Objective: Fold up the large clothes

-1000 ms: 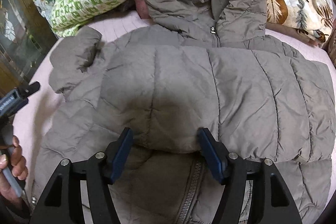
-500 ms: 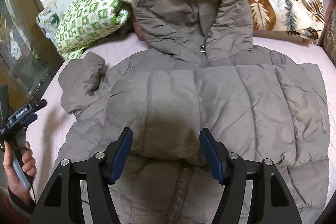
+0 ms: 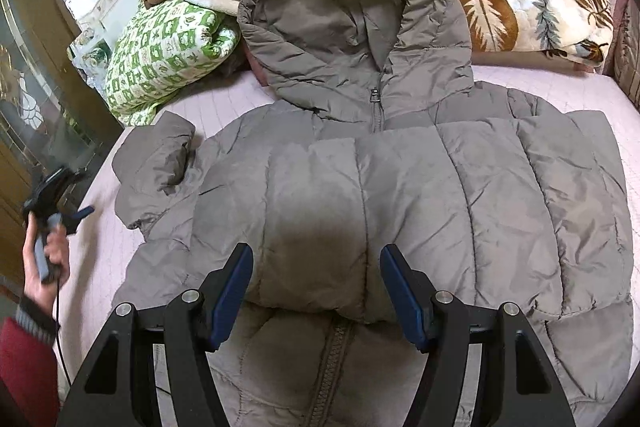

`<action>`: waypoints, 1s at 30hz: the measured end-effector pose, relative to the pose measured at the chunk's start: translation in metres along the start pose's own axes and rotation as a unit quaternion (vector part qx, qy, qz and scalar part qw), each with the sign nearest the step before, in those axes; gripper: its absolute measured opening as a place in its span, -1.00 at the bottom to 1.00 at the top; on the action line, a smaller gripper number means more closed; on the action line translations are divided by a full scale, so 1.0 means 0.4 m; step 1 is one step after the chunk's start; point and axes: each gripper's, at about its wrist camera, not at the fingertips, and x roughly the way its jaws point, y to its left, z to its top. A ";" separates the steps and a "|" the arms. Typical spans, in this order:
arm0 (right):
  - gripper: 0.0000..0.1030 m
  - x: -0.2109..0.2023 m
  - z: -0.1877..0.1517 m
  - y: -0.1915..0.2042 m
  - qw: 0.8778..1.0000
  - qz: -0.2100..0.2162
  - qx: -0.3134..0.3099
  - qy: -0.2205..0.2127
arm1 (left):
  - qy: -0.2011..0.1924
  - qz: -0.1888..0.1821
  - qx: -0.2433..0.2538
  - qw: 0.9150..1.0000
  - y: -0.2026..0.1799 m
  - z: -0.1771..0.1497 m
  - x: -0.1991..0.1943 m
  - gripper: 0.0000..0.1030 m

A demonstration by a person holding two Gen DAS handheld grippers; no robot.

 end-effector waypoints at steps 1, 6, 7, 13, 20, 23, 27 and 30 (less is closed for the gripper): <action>0.37 0.002 0.000 -0.003 1.000 0.000 0.000 0.000 | 0.007 -0.006 -0.010 1.000 0.003 0.019 0.027 0.32; 0.37 0.014 0.001 -0.016 1.000 0.001 0.006 0.003 | 0.011 -0.007 -0.035 0.999 0.004 0.087 0.112 0.32; 0.37 0.016 0.000 -0.016 1.000 0.000 0.005 0.003 | 0.003 -0.005 -0.031 0.999 -0.001 0.097 0.124 0.32; 0.37 0.038 -0.003 -0.009 1.000 -0.003 -0.006 0.007 | -0.044 0.007 -0.018 0.999 -0.030 0.136 0.182 0.57; 0.37 0.052 0.006 -0.029 1.000 -0.007 0.011 0.000 | -0.077 0.069 0.038 0.994 -0.082 0.120 0.175 -0.74; 0.37 0.049 0.009 -0.038 1.000 -0.005 0.021 -0.005 | -0.094 0.044 0.038 0.994 -0.084 0.102 0.121 -0.75; 0.37 0.061 0.009 -0.043 1.000 -0.008 0.018 0.000 | -0.110 0.026 0.046 0.993 -0.099 0.069 0.033 -0.75; 0.39 0.105 0.001 -0.043 0.999 -0.023 0.010 0.030 | -0.123 0.021 0.051 0.991 -0.111 0.054 -0.032 -0.75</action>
